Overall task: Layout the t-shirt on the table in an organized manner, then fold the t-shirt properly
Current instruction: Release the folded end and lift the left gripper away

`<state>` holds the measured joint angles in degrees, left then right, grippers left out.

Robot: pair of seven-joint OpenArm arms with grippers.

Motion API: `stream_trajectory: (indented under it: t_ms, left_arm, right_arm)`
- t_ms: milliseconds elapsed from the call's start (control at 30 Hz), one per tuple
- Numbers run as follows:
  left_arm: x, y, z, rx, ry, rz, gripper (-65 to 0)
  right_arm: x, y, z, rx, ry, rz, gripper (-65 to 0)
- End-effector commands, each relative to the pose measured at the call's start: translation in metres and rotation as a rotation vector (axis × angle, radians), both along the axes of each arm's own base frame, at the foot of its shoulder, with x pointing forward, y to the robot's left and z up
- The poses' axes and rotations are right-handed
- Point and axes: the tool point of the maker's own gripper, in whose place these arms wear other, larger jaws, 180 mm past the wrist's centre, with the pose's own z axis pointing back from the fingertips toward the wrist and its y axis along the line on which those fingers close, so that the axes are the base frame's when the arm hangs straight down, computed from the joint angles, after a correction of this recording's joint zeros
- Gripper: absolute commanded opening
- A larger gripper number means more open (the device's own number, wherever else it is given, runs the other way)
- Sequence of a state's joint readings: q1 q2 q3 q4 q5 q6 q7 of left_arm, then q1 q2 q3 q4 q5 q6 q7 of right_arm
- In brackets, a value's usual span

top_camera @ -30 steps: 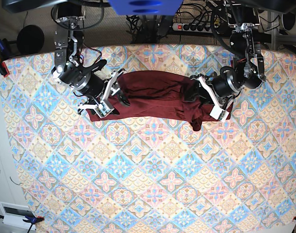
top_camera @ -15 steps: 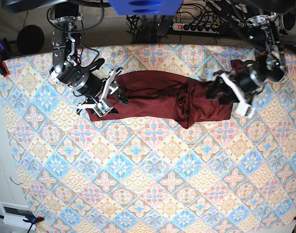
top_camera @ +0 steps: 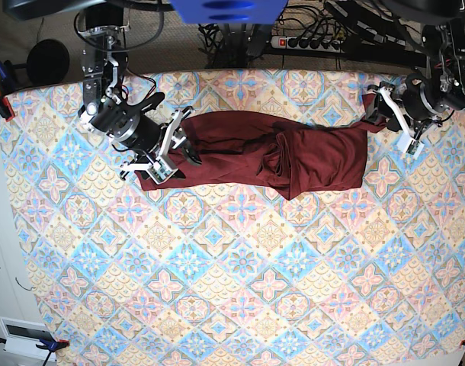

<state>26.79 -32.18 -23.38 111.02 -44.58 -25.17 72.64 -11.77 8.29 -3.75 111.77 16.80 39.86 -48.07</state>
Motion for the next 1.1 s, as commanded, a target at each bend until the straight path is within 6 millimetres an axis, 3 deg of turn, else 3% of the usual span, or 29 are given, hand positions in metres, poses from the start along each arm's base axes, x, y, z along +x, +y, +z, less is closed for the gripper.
stream_trajectory:
  t_ms: [0, 200, 567, 767, 900, 967, 1067]
  left_arm:
    - [0.005, 0.004, 0.005, 0.026, -0.024, -0.006, -32.6]
    - [0.001, 0.025, -0.004, 0.136, 0.006, 0.008, -32.6]
    - [-0.006, 0.022, -0.045, 0.173, 0.090, -0.018, -32.6]
    - [-0.014, 0.032, -0.059, 0.192, 0.123, 0.013, -32.6]
    - [-0.017, 0.025, -0.063, 0.171, 0.129, 0.014, -33.2]
    - [-0.020, 0.010, -0.070, 0.155, 0.148, -0.030, -33.6]
    - [-0.027, -0.009, -0.078, 0.136, 0.175, -0.088, -41.3]
  right_arm:
    - [0.005, 0.003, 0.014, 0.029, -0.048, 0.009, -41.1]
    - [0.006, 0.001, 0.015, 0.028, -0.049, 0.003, -41.1]
    - [0.005, 0.003, 0.015, 0.029, -0.048, 0.007, -41.1]
    - [0.006, 0.001, 0.015, 0.027, -0.049, 0.001, -41.1]
    - [0.006, 0.002, 0.015, 0.028, -0.049, 0.004, -41.1]
    - [0.005, 0.003, 0.015, 0.029, -0.048, 0.007, -41.1]
    - [0.005, 0.002, 0.015, 0.028, -0.049, 0.006, -41.1]
